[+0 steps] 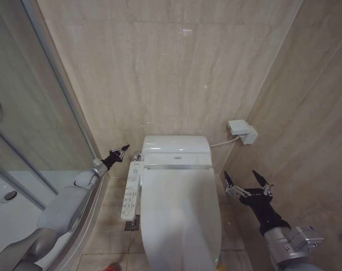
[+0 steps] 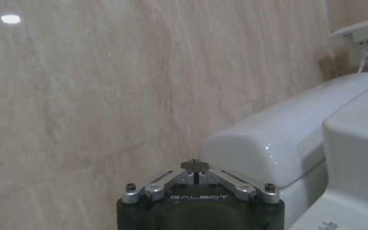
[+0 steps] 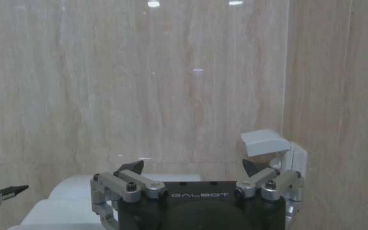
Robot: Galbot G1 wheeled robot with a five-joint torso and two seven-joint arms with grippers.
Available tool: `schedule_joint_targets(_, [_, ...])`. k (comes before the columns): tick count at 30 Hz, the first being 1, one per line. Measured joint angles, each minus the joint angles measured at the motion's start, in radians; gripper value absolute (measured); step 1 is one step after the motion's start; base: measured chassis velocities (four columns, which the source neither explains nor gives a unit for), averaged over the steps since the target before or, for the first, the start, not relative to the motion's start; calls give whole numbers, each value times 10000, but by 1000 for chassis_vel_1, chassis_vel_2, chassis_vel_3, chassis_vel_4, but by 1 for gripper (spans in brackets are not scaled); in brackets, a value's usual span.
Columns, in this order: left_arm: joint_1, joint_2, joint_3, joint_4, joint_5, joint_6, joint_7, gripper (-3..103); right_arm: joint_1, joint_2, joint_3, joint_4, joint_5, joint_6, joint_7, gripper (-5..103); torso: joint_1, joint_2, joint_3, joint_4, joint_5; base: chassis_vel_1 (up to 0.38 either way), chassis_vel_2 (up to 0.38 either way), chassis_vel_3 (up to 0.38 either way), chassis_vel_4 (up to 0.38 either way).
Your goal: Open the toilet lid, clean the toilet bowl with a toilet brush, close the toilet lid, and flush.
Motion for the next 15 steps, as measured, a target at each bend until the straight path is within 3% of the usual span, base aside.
schedule_joint_targets(6, [-17, -1, 18, 247, -176, -236, 805, 0, 0, 0, 0, 0, -1, 0, 0, 100, -11, 3, -4, 4, 4, 0, 0, 0, 0])
schedule_joint_targets(15, [12, 81, 18, 561, -176, -467, 1355, 0, -1, 0, 0, 0, 0, 0, 0, 100, -9, 2, -3, 3, 3, 0, 0, 0, 0])
